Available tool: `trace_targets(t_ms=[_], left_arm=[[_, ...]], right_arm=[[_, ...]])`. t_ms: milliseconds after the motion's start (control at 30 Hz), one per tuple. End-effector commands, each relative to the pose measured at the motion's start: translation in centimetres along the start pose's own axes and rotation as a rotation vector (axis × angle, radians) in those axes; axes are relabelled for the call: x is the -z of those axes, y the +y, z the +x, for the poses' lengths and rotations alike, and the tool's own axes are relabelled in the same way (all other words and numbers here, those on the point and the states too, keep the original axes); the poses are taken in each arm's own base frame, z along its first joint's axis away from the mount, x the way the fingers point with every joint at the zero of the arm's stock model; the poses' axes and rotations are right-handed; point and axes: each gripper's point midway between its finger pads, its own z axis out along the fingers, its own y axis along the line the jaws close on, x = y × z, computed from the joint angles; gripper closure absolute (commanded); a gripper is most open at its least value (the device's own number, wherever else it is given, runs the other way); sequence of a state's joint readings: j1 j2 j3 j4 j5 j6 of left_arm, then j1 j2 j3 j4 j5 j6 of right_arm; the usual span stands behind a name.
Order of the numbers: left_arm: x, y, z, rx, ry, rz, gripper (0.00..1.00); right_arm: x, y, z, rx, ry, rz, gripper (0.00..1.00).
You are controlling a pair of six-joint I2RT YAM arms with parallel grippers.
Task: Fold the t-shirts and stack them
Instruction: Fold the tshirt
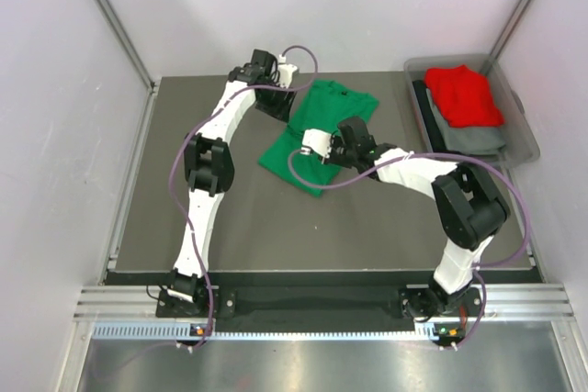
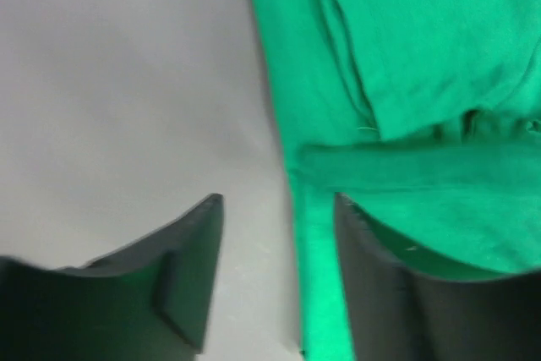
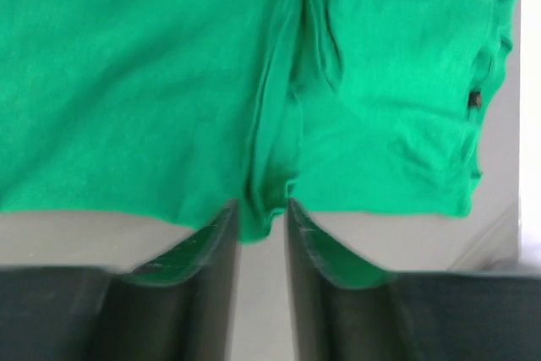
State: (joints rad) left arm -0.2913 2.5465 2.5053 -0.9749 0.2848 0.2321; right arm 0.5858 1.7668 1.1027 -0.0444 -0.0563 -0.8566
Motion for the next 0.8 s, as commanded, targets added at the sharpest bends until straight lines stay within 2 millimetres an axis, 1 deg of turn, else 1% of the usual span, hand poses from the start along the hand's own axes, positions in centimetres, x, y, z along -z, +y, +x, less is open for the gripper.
trace_targets(t_ms=[0, 33, 67, 100, 133, 167, 200, 233, 267, 300, 333, 367, 400, 433, 467, 500, 567, 600, 633, 733, 767], left_arm=[[2.3, 1.4, -3.9, -0.005, -0.125, -0.088, 0.36], [2.9, 1.6, -4.0, 0.007, -0.125, -0.110, 0.36], [5.0, 1.6, -5.0, 0.012, -0.158, -0.133, 0.35], [5.2, 1.6, -4.2, 0.024, -0.138, -0.139, 0.35], [6.0, 1.5, -4.2, 0.031, -0.143, -0.143, 0.34], [8.7, 1.4, -5.0, 0.039, -0.183, -0.161, 0.34], [8.0, 1.4, -2.5, 0.069, -0.128, -0.156, 0.28], [8.6, 1.3, -2.1, 0.078, -0.138, -0.151, 0.22], [9.5, 0.6, -0.3, 0.107, -0.118, -0.107, 0.22], [9.8, 0.2, 0.6, 0.125, -0.105, -0.083, 0.22], [10.0, 0.0, 1.5, 0.143, -0.085, -0.066, 0.22], [10.3, -0.1, 3.1, 0.187, -0.042, -0.040, 0.25], [9.8, -1.0, 4.7, 0.216, -0.001, 0.027, 0.27], [9.6, -1.6, 5.8, 0.240, 0.029, 0.077, 0.29], [9.1, -1.7, 7.8, 0.278, 0.083, 0.118, 0.32], [8.8, -2.3, 8.4, 0.297, 0.093, 0.163, 0.33], [8.1, -2.1, 9.8, 0.323, 0.111, 0.180, 0.34], [7.9, -2.0, 10.1, 0.328, 0.118, 0.182, 0.34], [7.7, -2.0, 10.2, 0.335, 0.124, 0.184, 0.34], [6.9, -2.0, 10.8, 0.360, 0.149, 0.227, 0.34], [6.3, -1.9, 11.1, 0.374, 0.161, 0.237, 0.34]], right_arm=[[1.2, -3.6, -1.8, -0.051, -0.042, 0.111, 0.66], [1.8, -4.0, -2.1, -0.063, -0.047, 0.126, 0.65], [2.3, -4.2, -2.3, -0.072, -0.055, 0.135, 0.64], [3.5, -4.6, -3.0, -0.079, -0.084, 0.150, 0.62], [4.2, -4.7, -3.5, -0.086, -0.103, 0.154, 0.61], [4.8, -4.2, -3.8, -0.092, -0.119, 0.137, 0.61], [5.8, -3.7, -4.6, -0.088, -0.159, 0.111, 0.60], [6.3, -2.9, -4.8, -0.082, -0.175, 0.087, 0.60], [6.4, -1.0, -4.4, -0.065, -0.171, 0.029, 0.60], [7.2, 0.1, -5.2, -0.047, -0.216, -0.022, 0.60], [7.4, 1.3, -5.2, -0.038, -0.230, -0.061, 0.60], [7.5, 3.1, -5.0, -0.018, -0.232, -0.124, 0.60], [7.4, 5.2, -4.7, -0.004, -0.245, -0.193, 0.60], [7.2, 6.5, -4.4, 0.008, -0.235, -0.232, 0.60], [6.9, 8.3, -4.3, 0.040, -0.234, -0.274, 0.61], [6.6, 9.4, -4.1, 0.048, -0.231, -0.304, 0.61], [6.2, 11.1, -4.4, 0.067, -0.241, -0.340, 0.61], [5.9, 11.9, -4.3, 0.073, -0.243, -0.362, 0.61], [5.8, 12.7, -4.7, 0.093, -0.252, -0.377, 0.62], [5.2, 13.8, -5.1, 0.130, -0.253, -0.396, 0.62], [5.2, 14.4, -5.4, 0.146, -0.256, -0.406, 0.62]])
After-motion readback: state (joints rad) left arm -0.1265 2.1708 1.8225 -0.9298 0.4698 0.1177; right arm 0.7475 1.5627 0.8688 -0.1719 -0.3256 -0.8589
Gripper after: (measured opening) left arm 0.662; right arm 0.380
